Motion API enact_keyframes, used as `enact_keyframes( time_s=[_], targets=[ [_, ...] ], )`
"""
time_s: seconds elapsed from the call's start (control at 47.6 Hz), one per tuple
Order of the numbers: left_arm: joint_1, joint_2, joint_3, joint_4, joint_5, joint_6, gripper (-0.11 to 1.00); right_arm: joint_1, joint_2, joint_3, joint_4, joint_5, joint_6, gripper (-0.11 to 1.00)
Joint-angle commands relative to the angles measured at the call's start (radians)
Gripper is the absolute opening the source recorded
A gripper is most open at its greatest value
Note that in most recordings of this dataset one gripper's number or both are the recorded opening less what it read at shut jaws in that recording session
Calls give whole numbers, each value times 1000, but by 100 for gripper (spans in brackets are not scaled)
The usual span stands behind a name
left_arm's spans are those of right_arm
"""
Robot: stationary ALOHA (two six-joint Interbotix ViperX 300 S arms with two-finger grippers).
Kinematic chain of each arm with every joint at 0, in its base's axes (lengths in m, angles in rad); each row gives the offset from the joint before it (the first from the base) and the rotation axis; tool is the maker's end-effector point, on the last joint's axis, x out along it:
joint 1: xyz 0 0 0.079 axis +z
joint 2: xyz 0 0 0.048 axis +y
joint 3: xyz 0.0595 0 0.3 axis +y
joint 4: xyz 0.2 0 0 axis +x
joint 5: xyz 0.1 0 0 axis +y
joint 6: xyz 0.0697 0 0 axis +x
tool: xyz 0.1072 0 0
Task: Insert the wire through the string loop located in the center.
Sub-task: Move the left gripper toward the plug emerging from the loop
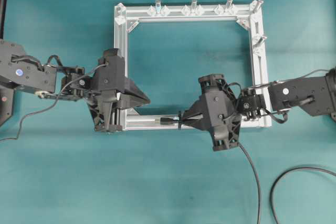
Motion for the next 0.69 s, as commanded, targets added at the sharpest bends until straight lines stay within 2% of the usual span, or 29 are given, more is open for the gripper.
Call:
enact_keyframes(
  time_s=[0.0, 0.399, 0.672],
  targets=[
    [-20, -2, -40, 3, -8, 2, 0, -3, -14, -17, -2, -9, 0, 11],
    [-127, 38, -110, 3, 0, -8, 0, -3, -14, -15, -2, -9, 0, 11],
    [-118, 46, -98, 3, 12, -3, 0, -3, -14, -14, -2, -9, 0, 11]
  ],
)
